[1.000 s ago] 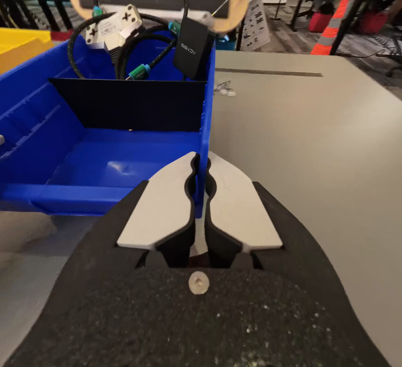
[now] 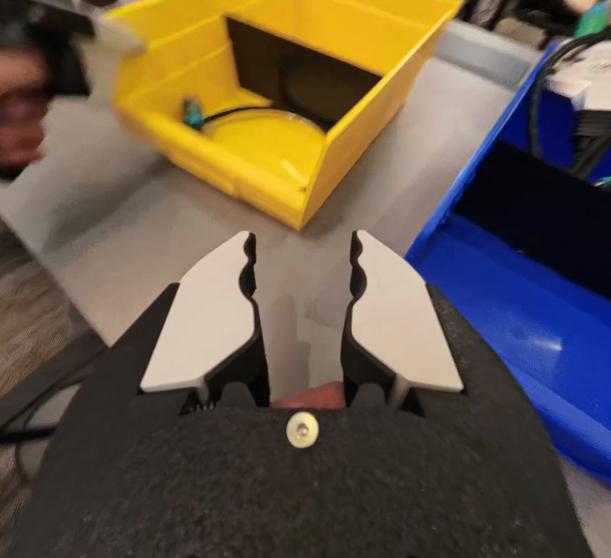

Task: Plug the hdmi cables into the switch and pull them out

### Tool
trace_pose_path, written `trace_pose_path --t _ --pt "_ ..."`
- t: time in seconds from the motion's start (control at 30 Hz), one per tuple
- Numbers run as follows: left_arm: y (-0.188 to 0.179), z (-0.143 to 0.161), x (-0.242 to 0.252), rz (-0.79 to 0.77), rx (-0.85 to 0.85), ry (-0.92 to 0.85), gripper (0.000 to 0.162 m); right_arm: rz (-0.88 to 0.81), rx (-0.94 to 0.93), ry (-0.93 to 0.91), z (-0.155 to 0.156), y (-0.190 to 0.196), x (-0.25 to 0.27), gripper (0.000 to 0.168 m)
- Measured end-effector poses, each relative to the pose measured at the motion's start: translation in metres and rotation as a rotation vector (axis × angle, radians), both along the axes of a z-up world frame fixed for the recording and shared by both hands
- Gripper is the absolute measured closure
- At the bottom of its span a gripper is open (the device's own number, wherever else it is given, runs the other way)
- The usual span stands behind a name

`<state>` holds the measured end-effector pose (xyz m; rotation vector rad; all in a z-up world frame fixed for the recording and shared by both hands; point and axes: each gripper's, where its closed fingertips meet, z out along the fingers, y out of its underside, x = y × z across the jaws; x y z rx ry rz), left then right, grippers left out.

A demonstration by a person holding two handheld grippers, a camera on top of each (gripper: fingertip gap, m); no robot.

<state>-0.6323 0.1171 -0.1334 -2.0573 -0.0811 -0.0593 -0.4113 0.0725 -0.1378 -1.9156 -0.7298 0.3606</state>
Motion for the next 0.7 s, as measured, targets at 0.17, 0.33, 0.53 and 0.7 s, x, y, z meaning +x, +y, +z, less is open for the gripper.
trace_pose_path --t 0.17,0.33,0.53,0.7 --pt "-0.071 0.001 0.011 0.042 0.026 0.035 0.158 -0.087 -0.034 0.061 0.0 0.016 -0.024 0.122" --pt "-0.116 0.02 0.019 0.124 0.066 0.094 0.159 -0.066 -0.093 0.013 -0.002 -0.004 -0.024 0.159" --pt "-0.116 0.126 0.07 0.071 0.272 0.266 0.156 -0.119 0.05 0.113 0.08 -0.001 0.019 0.163" --pt "-0.071 0.206 0.169 -0.095 0.437 0.287 0.156 -0.282 0.252 0.155 0.175 0.018 0.121 0.163"
